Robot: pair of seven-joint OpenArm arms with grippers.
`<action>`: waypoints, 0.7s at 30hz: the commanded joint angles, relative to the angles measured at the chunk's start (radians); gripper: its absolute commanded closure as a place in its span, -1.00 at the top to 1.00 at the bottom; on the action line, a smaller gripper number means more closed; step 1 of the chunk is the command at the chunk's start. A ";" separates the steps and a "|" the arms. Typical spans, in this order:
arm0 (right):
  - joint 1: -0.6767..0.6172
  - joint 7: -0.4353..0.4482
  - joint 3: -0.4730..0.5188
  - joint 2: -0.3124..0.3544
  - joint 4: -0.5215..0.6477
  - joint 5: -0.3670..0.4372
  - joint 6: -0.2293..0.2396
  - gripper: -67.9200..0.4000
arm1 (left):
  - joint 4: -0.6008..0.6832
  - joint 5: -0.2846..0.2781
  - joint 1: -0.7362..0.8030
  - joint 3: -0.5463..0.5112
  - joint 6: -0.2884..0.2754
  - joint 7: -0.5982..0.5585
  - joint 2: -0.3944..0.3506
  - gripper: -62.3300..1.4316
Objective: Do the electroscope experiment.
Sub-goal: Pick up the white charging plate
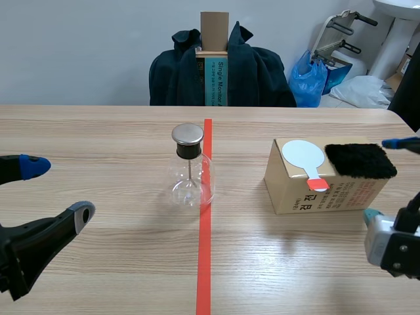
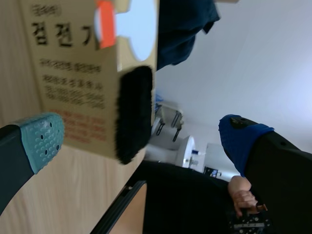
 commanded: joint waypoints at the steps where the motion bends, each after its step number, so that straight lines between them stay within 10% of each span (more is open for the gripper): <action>1: 0.051 -0.013 -0.017 -0.035 -0.014 -0.024 -0.022 1.00 | 0.004 -0.007 -0.005 0.002 0.000 -0.014 0.000 1.00; 6: 0.130 -0.078 -0.060 -0.156 -0.080 -0.116 -0.113 1.00 | 0.004 -0.007 -0.005 0.002 0.000 -0.014 0.000 1.00; 21: 0.253 -0.312 -0.258 -0.307 -0.117 -0.223 -0.092 1.00 | 0.004 -0.007 -0.005 0.002 0.000 -0.014 0.000 1.00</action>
